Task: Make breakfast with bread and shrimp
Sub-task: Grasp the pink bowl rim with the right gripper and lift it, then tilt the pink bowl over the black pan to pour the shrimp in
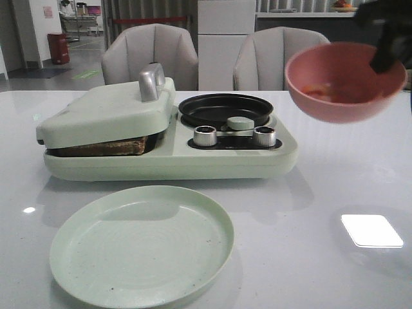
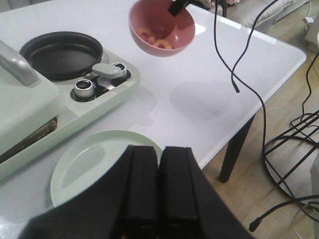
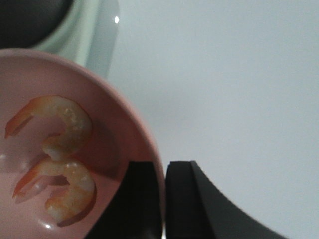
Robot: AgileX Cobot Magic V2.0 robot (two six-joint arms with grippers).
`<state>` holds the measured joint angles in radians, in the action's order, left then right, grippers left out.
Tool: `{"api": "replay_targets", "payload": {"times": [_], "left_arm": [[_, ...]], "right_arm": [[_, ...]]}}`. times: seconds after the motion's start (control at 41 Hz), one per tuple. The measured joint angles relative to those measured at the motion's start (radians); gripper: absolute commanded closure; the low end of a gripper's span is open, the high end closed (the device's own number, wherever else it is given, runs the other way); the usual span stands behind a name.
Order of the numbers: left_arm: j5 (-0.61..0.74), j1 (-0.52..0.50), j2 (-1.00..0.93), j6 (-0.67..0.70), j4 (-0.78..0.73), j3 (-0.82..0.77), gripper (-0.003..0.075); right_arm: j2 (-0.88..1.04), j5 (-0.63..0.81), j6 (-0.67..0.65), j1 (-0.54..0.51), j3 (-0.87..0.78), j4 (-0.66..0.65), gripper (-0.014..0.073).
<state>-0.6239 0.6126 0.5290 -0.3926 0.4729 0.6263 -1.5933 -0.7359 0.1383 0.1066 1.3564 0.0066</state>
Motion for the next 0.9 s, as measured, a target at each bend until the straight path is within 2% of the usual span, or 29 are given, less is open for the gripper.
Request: {"api": "replay_targets", "payload": {"times": [0.098, 0.463, 0.683, 0.902], "left_arm": [[0.0, 0.0, 0.0, 0.0, 0.0, 0.0, 0.0621], [0.0, 0.0, 0.0, 0.0, 0.0, 0.0, 0.0621], [0.0, 0.0, 0.0, 0.0, 0.0, 0.0, 0.0621], [0.0, 0.0, 0.0, 0.0, 0.0, 0.0, 0.0621]], "right_arm": [[-0.008, 0.0, -0.084, 0.082, 0.084, -0.125, 0.0576], [-0.179, -0.017, -0.56, 0.337, 0.337, -0.871, 0.0576], [-0.304, -0.049, -0.775, 0.429, 0.375, -1.281, 0.0576], [-0.427, -0.142, -0.965, 0.492, 0.378, -1.578, 0.0576]]}}
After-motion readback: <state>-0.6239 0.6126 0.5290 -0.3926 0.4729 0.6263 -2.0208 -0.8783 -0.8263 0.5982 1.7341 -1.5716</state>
